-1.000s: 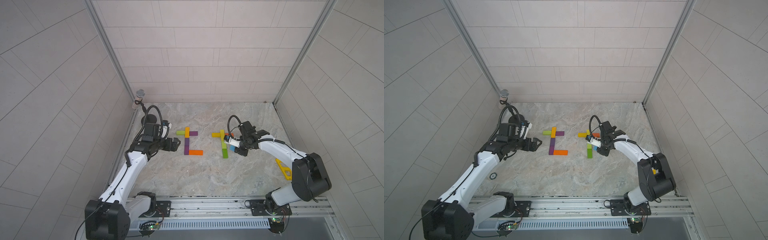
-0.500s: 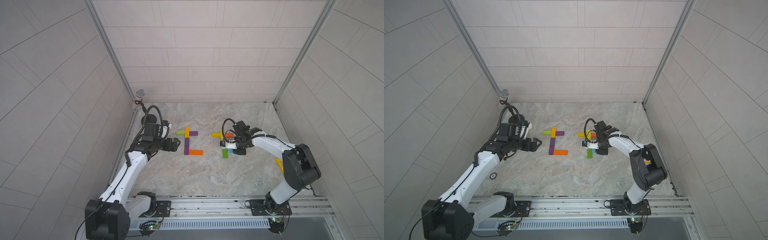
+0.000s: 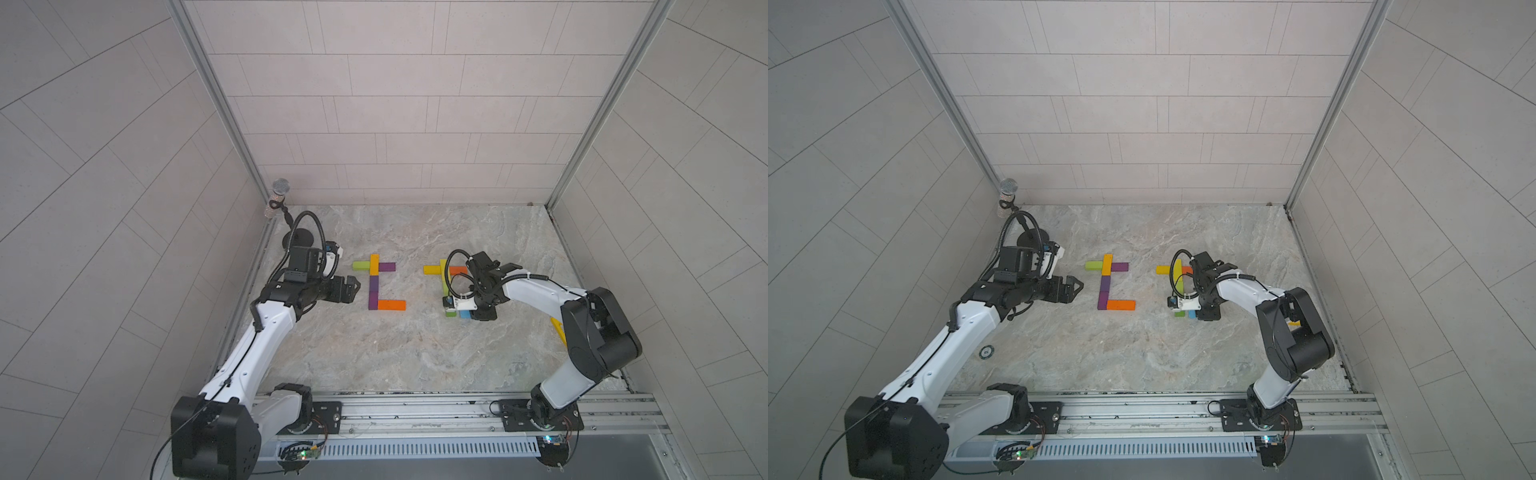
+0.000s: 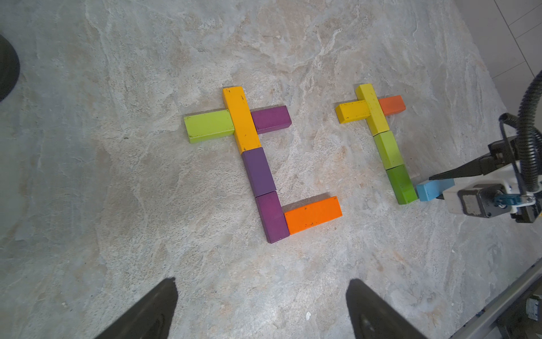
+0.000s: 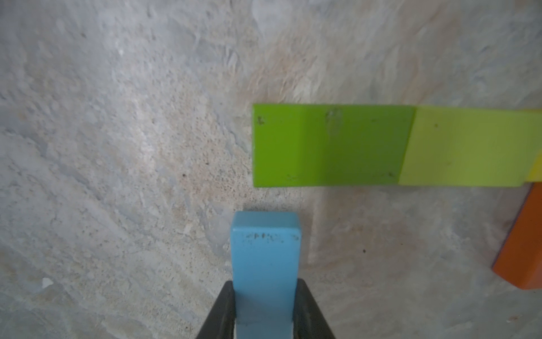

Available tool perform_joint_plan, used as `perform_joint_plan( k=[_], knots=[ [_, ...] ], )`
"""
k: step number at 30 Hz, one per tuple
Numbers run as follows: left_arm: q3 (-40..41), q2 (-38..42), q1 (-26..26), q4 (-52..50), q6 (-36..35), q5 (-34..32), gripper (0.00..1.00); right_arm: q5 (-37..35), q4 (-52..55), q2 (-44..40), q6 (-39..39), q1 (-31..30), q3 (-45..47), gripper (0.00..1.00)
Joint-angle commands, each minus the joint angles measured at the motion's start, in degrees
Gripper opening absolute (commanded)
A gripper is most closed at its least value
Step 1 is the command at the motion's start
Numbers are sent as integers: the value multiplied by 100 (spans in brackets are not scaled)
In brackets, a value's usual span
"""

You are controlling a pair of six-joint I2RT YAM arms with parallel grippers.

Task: Assemble the letter t with building blocks
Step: Assemble the building block at the center of the board.

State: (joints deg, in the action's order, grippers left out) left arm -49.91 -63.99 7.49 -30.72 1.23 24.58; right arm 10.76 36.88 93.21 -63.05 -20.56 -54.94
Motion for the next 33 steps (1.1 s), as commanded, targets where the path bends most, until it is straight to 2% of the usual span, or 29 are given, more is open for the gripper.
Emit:
perform_joint_plan(
  k=[1, 11, 33],
  knots=[
    [-45, -17, -36, -99, -158, -17, 95, 75, 102, -55, -155, -40, -61, 2],
    [-58, -15, -37, -127, -180, -49, 95, 84, 218, 187, -166, -50, -322, 2],
    [-46, -11, -30, -145, -215, -64, 95, 15, 102, 312, -17, -133, -308, 8]
  ],
)
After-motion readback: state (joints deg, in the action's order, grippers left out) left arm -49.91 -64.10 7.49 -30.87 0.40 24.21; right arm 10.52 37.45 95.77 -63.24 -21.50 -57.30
